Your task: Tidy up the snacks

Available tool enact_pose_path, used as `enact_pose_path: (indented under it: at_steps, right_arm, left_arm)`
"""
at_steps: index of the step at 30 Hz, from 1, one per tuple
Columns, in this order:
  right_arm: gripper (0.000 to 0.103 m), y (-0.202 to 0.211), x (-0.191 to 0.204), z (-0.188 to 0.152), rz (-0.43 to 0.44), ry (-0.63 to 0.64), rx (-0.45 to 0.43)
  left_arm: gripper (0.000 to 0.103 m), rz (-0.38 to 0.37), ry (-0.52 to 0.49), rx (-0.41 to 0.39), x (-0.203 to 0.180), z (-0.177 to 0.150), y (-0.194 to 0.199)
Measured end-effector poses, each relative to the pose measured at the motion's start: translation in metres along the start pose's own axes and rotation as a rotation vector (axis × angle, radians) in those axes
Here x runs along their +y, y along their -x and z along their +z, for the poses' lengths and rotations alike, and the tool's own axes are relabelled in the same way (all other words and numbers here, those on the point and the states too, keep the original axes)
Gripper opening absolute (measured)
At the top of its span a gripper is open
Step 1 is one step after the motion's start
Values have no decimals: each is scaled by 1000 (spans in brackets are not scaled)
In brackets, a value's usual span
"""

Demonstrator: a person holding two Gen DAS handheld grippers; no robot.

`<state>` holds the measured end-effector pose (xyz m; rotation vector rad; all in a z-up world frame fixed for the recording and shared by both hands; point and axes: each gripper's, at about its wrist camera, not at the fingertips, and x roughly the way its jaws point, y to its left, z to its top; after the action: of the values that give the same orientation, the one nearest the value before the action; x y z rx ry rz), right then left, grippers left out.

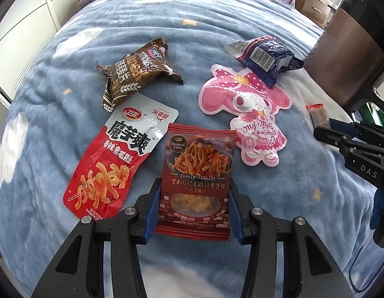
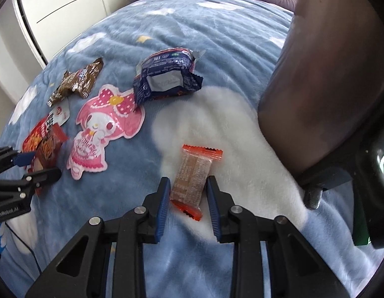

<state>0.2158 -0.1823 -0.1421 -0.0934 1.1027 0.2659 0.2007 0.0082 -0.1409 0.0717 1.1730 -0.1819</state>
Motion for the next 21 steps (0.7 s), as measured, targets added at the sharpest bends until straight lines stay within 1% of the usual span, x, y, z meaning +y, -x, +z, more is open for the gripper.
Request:
enact_pose_path:
  at_steps: [4, 21]
  right_arm:
    - [5, 7, -2, -5, 18, 2, -6]
    - [5, 37, -2, -38, 130, -88, -41]
  left_arm:
    - [42, -10, -2, -10, -1, -3, 4]
    - [42, -8, 26, -17, -3, -17, 22]
